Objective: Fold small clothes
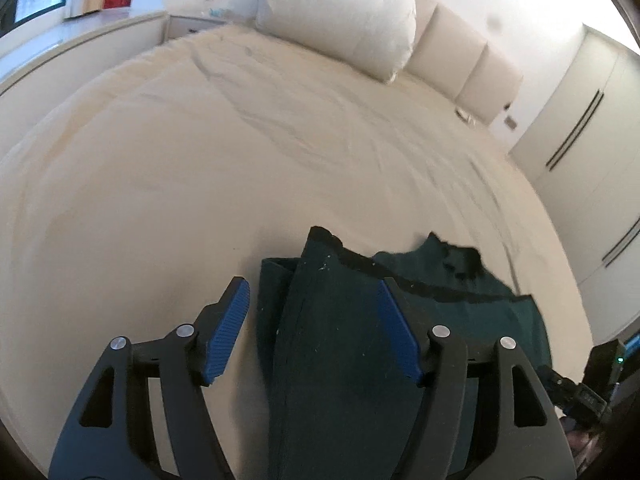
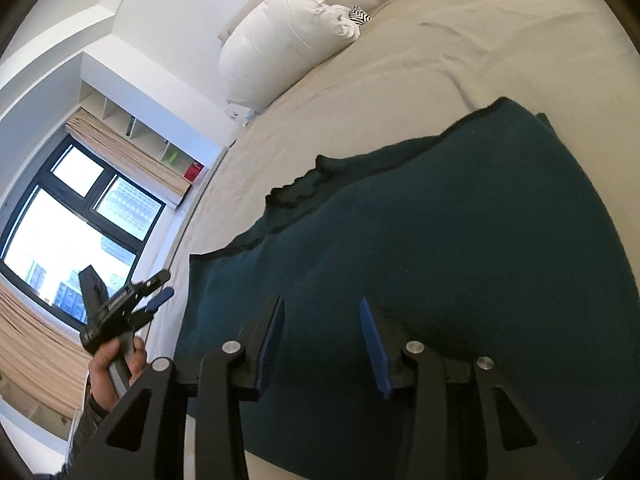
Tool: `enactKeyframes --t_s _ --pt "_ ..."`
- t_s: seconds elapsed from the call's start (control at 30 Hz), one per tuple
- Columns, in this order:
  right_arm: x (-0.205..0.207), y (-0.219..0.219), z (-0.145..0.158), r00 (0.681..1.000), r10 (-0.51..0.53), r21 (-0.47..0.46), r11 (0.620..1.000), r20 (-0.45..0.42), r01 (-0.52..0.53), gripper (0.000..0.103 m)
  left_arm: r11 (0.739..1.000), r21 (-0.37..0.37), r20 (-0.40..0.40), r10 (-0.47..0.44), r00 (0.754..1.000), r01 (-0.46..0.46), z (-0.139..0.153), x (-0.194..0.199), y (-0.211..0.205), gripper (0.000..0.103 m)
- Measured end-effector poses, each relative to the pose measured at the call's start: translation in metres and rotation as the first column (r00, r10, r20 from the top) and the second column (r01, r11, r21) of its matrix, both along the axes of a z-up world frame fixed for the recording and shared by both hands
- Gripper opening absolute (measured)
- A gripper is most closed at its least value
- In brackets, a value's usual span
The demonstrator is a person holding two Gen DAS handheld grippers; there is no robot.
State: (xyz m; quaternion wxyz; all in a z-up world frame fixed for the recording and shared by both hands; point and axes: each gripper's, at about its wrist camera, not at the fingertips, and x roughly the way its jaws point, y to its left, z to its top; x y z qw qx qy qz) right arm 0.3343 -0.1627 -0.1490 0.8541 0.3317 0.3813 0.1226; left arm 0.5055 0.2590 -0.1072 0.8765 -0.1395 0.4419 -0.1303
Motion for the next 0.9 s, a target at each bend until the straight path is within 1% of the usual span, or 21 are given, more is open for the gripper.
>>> enactKeyframes --t_s 0.07,0.1,0.17,0.23,0.27,0.3,0.33,0.37,0.4,0.43,0.5,0.6,0.7,0.83,0.87,0.9 --pt "0.000 0.003 0.001 1.000 0.003 -0.007 1.000 0.006 -0.003 0.044 1.000 0.013 -0.027 -0.016 0.999 0.017 -0.007 0.006 -0.004 0.065" --pt "0.001 0.005 0.000 1.000 0.007 -0.012 1.000 0.006 -0.007 0.044 1.000 0.018 -0.055 -0.022 0.998 0.023 -0.013 0.010 -0.007 0.063" --pt "0.000 0.007 -0.001 1.000 0.013 -0.026 1.000 0.008 -0.012 0.044 1.000 0.017 -0.099 -0.017 0.995 0.018 -0.028 0.005 -0.007 0.045" --pt "-0.001 0.008 -0.003 1.000 0.013 -0.034 0.999 -0.004 -0.013 0.044 0.999 0.030 -0.111 0.013 0.994 -0.009 -0.039 0.000 -0.005 0.037" --pt "-0.004 0.008 -0.002 1.000 0.015 -0.032 0.999 -0.001 -0.015 0.044 1.000 0.001 -0.118 0.024 0.993 -0.024 -0.040 -0.004 0.001 0.035" --pt "-0.007 0.008 0.001 1.000 0.024 -0.026 0.999 0.011 -0.024 0.044 0.995 -0.089 -0.117 0.030 0.993 -0.041 -0.037 -0.012 0.012 0.035" --pt "-0.010 0.009 0.003 0.999 0.032 -0.021 0.999 0.018 -0.032 0.044 0.989 -0.139 -0.101 0.036 0.994 -0.050 -0.034 -0.021 0.019 0.036" --pt "-0.013 0.011 0.005 0.999 0.042 -0.019 0.999 0.022 -0.042 0.044 0.985 -0.165 -0.083 0.039 0.996 -0.053 -0.031 -0.029 0.025 0.041" --pt "-0.013 0.013 0.006 0.998 0.051 -0.021 0.998 0.023 -0.051 0.044 0.984 -0.175 -0.062 0.031 0.998 -0.042 -0.027 -0.038 0.030 0.043" --pt "-0.016 0.016 0.007 0.997 0.066 -0.024 0.998 0.026 -0.065 0.044 0.983 -0.180 -0.049 0.012 0.999 -0.020 -0.025 -0.049 0.034 0.045" --pt "-0.019 0.020 0.009 0.996 0.086 -0.030 0.996 0.028 -0.085 0.044 0.983 -0.181 -0.045 -0.027 0.999 0.018 -0.024 -0.065 0.039 0.045" --pt "-0.021 0.026 0.008 0.995 0.096 -0.027 0.995 0.025 -0.095 0.044 0.985 -0.163 -0.063 -0.069 0.996 0.058 -0.027 -0.089 0.040 0.045" --pt "-0.018 0.032 0.007 0.995 0.103 -0.029 0.994 0.014 -0.103 0.043 0.988 -0.120 -0.090 -0.107 0.990 0.096 -0.039 -0.101 0.030 0.045" --pt "-0.017 0.040 0.007 0.993 0.118 -0.047 0.992 0.006 -0.118 0.044 0.987 -0.124 -0.119 -0.117 0.986 0.102 -0.052 -0.102 0.021 0.045" --pt "-0.015 0.041 0.006 0.993 0.119 -0.049 0.992 -0.001 -0.119 0.043 0.989 -0.111 -0.127 -0.110 0.986 0.096 -0.056 -0.100 0.017 0.034" --pt "-0.015 0.042 0.005 0.993 0.118 -0.049 0.992 -0.006 -0.119 0.043 0.992 -0.098 -0.134 -0.095 0.986 0.082 -0.058 -0.100 0.016 0.028"
